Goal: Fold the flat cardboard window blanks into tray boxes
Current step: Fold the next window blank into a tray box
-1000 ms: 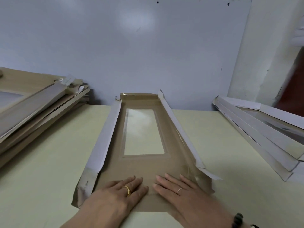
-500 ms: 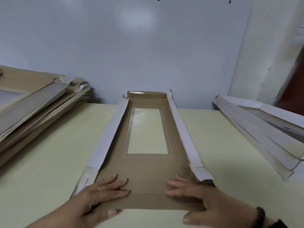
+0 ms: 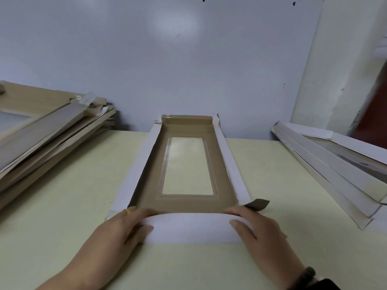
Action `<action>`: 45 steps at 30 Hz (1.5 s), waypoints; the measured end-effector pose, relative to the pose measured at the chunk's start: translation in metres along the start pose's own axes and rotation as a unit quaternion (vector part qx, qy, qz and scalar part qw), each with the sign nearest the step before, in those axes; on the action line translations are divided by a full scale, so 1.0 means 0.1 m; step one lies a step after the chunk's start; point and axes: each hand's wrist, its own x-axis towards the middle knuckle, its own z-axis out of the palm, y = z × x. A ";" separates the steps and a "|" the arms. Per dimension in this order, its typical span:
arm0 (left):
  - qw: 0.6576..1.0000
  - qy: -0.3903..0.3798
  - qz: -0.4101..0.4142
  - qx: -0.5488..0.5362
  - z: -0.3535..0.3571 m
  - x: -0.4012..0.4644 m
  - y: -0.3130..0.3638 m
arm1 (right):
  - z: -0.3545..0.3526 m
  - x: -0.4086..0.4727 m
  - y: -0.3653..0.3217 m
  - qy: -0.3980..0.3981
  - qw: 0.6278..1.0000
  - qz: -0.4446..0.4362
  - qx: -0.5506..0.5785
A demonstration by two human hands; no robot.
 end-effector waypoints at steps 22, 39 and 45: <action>0.984 -0.158 0.040 0.078 0.22 0.10 0.05 | 0.04 0.12 0.14 -0.227 0.966 -0.072 -0.097; 0.977 0.023 0.078 0.197 0.18 0.21 0.19 | 0.05 0.26 0.10 -0.028 0.997 -0.003 -0.070; 0.978 -0.039 0.031 0.203 0.44 0.38 0.36 | 0.31 0.29 -0.21 -0.015 0.952 -0.128 -0.278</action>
